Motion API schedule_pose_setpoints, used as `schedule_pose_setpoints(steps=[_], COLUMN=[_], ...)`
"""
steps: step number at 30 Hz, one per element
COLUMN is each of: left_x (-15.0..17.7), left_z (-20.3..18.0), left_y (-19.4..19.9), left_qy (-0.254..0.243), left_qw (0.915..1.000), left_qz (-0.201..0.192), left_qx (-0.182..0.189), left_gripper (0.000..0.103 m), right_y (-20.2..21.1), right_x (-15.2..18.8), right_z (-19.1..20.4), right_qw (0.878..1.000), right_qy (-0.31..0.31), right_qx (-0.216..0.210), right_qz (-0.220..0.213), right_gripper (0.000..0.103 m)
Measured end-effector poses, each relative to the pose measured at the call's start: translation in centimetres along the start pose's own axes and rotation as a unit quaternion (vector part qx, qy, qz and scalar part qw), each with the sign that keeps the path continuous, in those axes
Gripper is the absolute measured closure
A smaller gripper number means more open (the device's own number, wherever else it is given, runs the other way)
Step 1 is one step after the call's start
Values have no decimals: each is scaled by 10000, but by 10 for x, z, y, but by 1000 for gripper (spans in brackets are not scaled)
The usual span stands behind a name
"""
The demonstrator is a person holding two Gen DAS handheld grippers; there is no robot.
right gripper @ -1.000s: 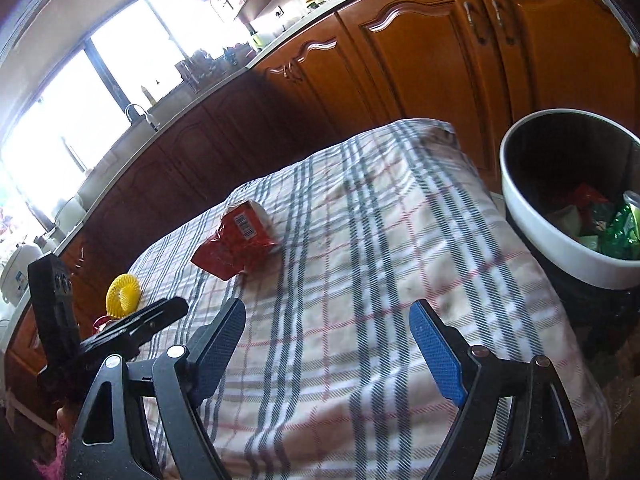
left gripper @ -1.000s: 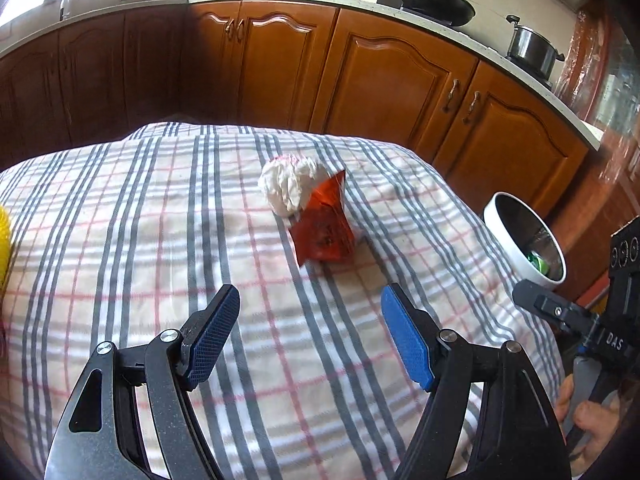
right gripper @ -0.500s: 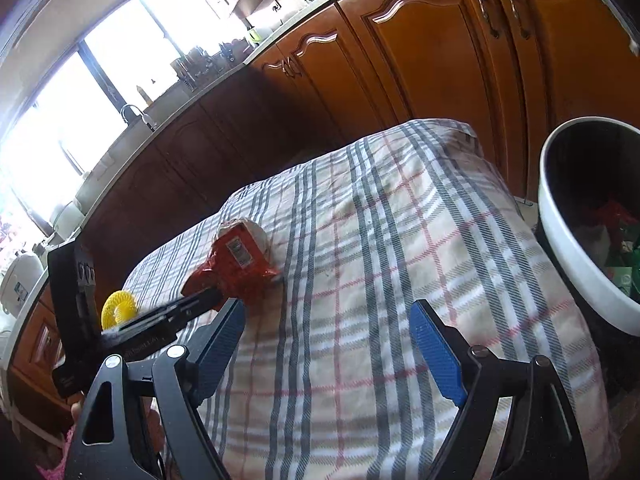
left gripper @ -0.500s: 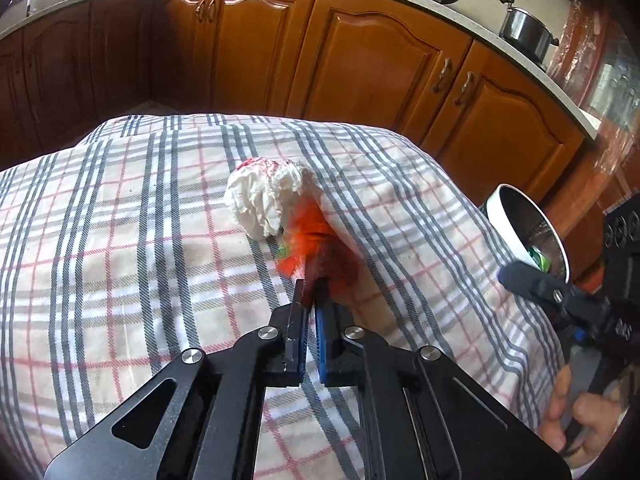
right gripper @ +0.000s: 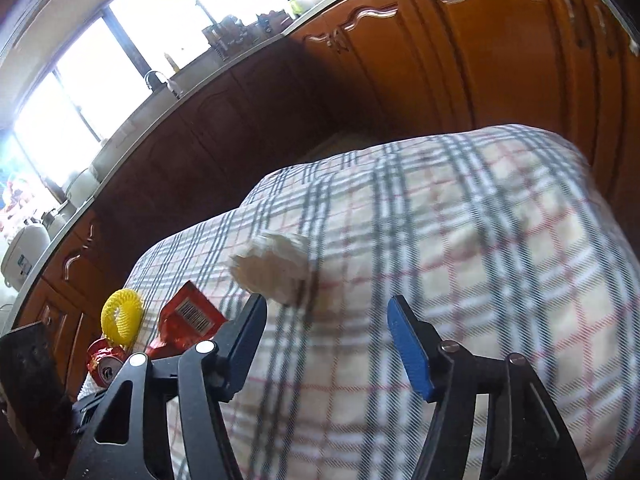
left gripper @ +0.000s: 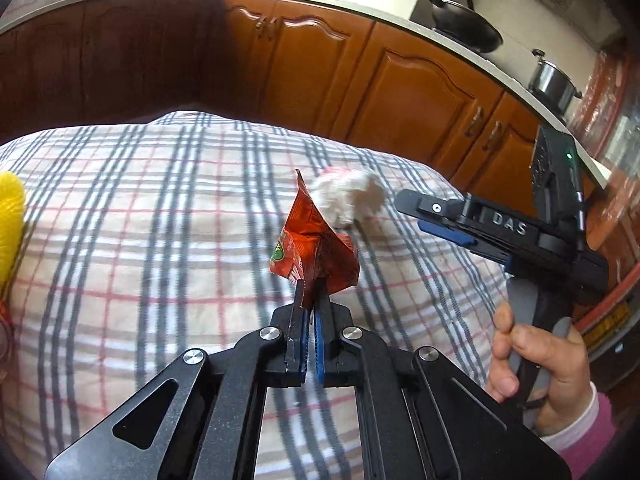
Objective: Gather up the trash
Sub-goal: 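Grasp the red packet with the left tool while the right tool grasps the crumpled white paper, then carry the red packet and white paper over the bin and open both tools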
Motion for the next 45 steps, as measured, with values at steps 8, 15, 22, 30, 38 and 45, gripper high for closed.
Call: schedule_pose_setpoints(steps=[8,15,22,30,38,45], left_x=[-1,-5,4,22,37,45], left_z=[5,-23,-74,-130,-172,-203], left_y=[-1,-4,-8,-11,-15,-17], left_qy=[39,-156,-480,-889,-1208,-1474], left_qw=[10000,9998,9979,9932,9879,9831], left_qz=[37,18,105,258,412,466], left_qx=[-83,79,419,711,885,977], left_gripper=[101,101,101,101,101,101], right_y=[-46,-6,61,122,158,185], right_x=[-10,1,20,46,65,73], right_z=[25,8,-30,-69,-102,-124], right_qw=[9993,9992,9992,9969,9932,9894], right_qy=[273,327,77,-224,-457,-571], right_qx=[60,221,303,569,842,1064], right_qz=[245,30,-252,-491,-667,-808], right_gripper=[78,95,95,95,95,95])
Point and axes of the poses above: each gripper's, at about its wrist camera, not at the fingertips, and y roughly against the way its jaws point, z to its left, x to its underside, the point moved 9 cm from there along -y, roughly the way its jaws point
